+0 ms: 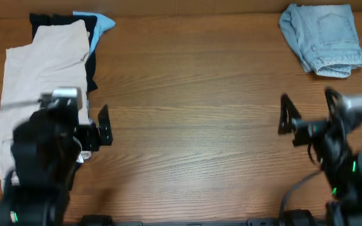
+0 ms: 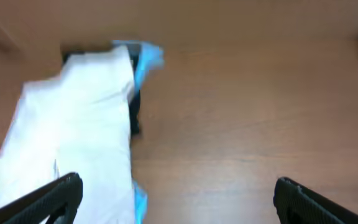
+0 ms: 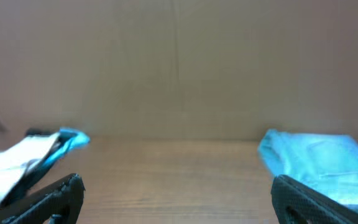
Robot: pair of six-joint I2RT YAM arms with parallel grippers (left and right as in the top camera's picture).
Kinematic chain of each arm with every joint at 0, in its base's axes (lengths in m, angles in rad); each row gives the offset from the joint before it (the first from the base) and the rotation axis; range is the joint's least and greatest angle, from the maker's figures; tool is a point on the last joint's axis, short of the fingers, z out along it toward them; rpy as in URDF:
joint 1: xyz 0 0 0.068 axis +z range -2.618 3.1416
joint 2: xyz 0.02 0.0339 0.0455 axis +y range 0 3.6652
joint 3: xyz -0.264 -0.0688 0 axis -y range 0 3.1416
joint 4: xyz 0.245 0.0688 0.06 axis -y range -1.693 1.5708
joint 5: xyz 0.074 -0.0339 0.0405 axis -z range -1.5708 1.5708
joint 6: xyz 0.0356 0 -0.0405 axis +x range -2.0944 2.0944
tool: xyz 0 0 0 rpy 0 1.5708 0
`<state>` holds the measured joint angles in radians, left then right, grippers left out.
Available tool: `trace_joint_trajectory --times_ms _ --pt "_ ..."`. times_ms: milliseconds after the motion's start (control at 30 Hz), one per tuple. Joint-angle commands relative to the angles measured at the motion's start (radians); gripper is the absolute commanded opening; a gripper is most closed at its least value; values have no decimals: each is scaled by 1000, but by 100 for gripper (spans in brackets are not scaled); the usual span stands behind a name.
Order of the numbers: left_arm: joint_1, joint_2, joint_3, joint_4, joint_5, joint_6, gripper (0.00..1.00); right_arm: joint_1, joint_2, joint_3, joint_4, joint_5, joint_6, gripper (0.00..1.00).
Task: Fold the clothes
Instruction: 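Reach the left gripper to the beige shorts on the clothes pile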
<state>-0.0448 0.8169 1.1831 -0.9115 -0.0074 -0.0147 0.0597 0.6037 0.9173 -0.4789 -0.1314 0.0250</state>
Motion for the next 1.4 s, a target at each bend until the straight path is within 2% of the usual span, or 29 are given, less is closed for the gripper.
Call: trace_joint_trajectory --times_ms 0,67,167,267,400,533,667,867,1133,1367 --pt "7 175 184 -120 45 73 100 5 204 212 -127 -107 -7 100" --pt "7 239 208 -142 45 76 100 6 312 300 -198 -156 -7 100" --pt "7 320 206 -156 37 76 100 6 439 363 -203 -215 -2 100" --pt "7 410 206 -166 13 73 100 6 548 367 -196 -293 47 100" --pt "8 536 206 -168 -90 40 100 6 690 367 -199 -426 57 100" --pt "38 646 206 -184 -212 -21 100 6 796 367 -212 -440 57 99" --pt "109 757 206 -192 -220 -51 100 6 875 366 -238 -440 57 95" --pt "182 898 206 -171 -220 -37 96 6 913 365 -249 -439 53 91" --pt "188 1064 206 -83 -220 23 91 6 913 365 -234 -438 53 87" --pt "189 1149 206 -75 -231 23 68 6 913 365 -234 -438 53 84"
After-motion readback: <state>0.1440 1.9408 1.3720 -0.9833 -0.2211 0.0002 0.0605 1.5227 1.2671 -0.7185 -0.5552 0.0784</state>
